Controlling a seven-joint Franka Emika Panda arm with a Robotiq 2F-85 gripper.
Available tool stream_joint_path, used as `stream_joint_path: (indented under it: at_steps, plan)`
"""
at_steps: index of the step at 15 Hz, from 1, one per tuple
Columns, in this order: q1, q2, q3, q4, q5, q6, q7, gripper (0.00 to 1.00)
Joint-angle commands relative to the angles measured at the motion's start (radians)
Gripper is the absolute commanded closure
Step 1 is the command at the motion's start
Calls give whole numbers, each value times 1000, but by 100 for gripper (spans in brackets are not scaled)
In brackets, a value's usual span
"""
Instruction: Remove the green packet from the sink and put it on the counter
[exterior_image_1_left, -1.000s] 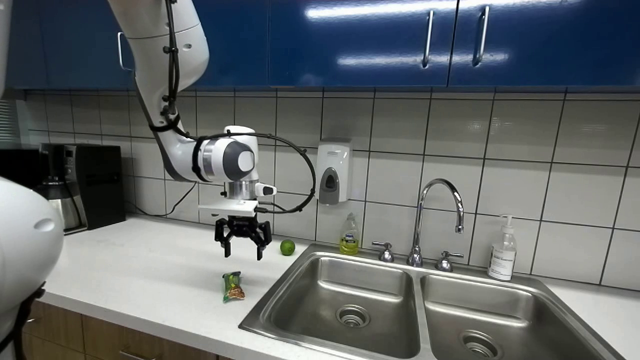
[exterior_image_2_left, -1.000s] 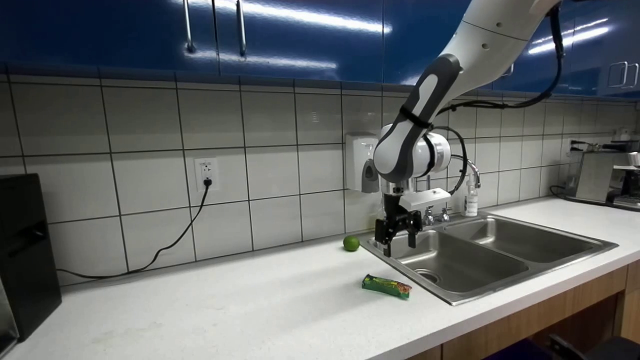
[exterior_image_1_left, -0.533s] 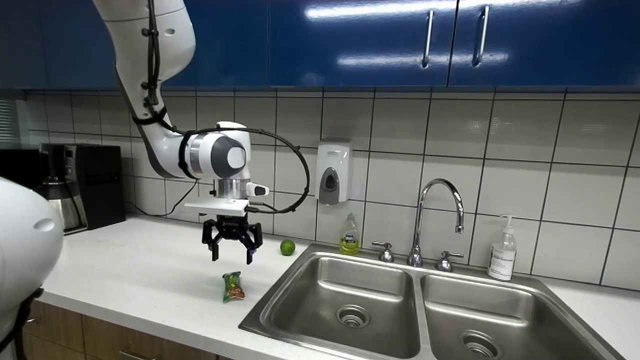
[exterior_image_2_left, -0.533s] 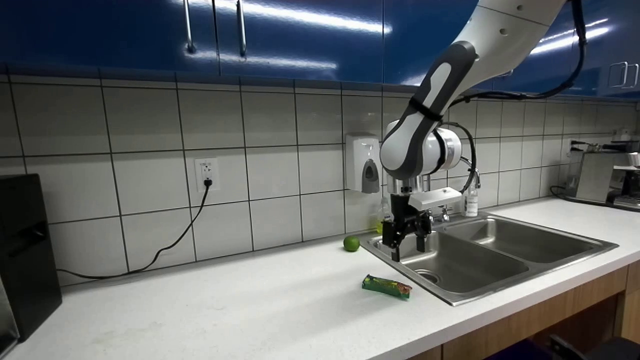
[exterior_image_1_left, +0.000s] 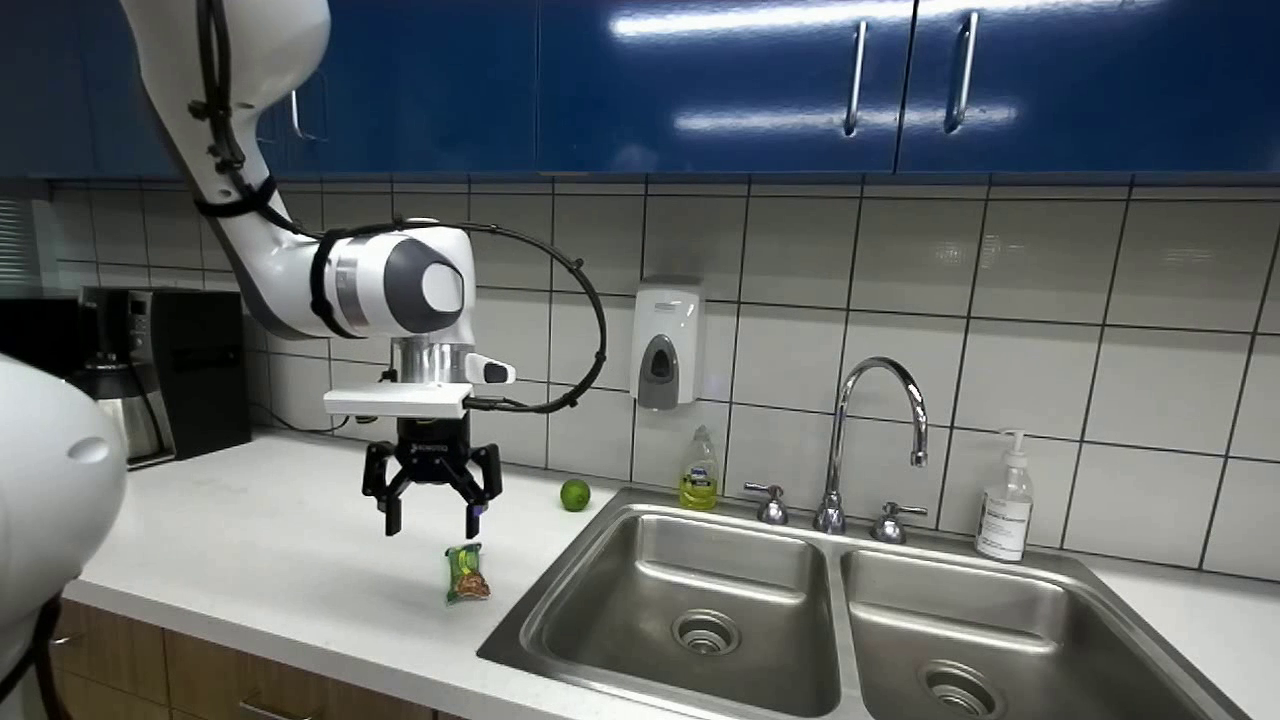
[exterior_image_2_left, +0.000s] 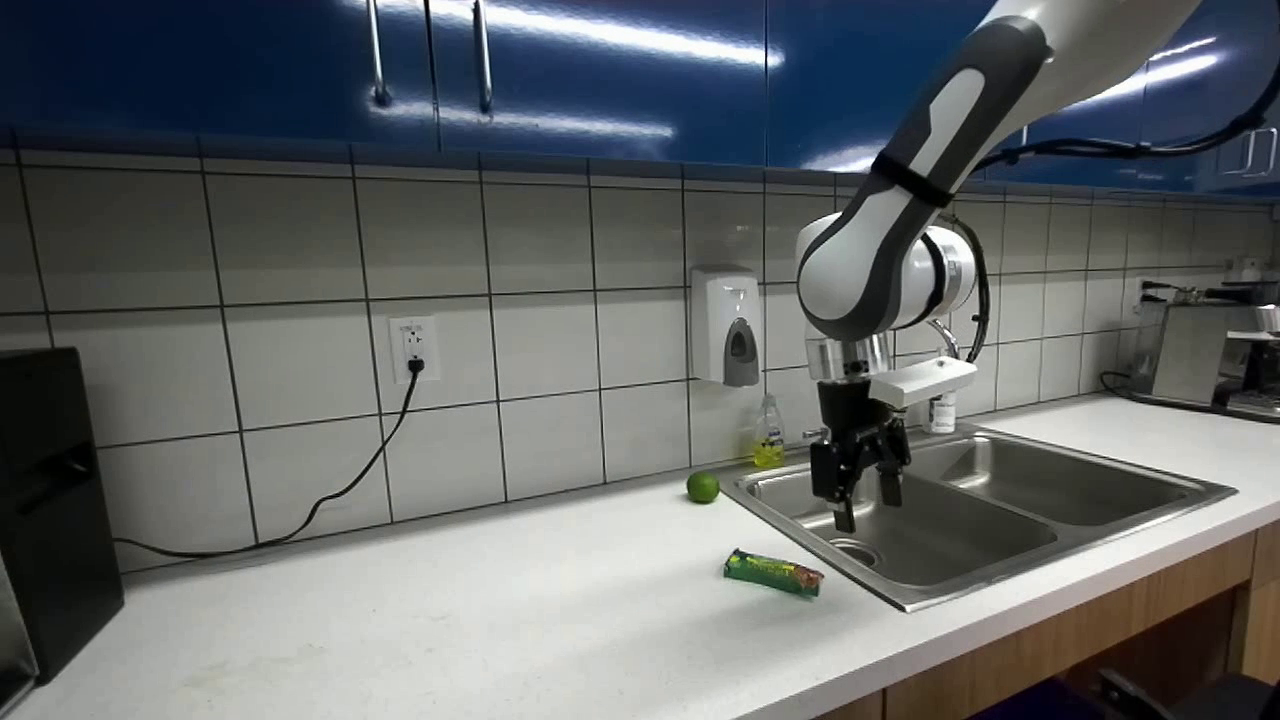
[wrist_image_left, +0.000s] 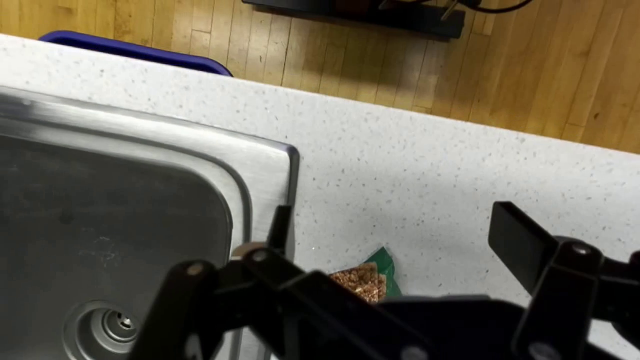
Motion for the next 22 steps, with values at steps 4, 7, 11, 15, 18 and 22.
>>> stream_joint_path:
  at_steps: [4, 7, 11, 15, 18, 22]
  plan:
    - [-3, -172, 32, -112, -57, -65, -18, 0]
    - [-6, -130, 29, -90, -43, -44, -2, 0]
    - [-6, -142, 30, -97, -43, -49, -2, 0]
    - [-6, -142, 30, -98, -43, -50, -2, 0]
    - [-6, -142, 30, -98, -43, -50, -2, 0]
    - [-6, -142, 30, -98, -43, -50, -2, 0]
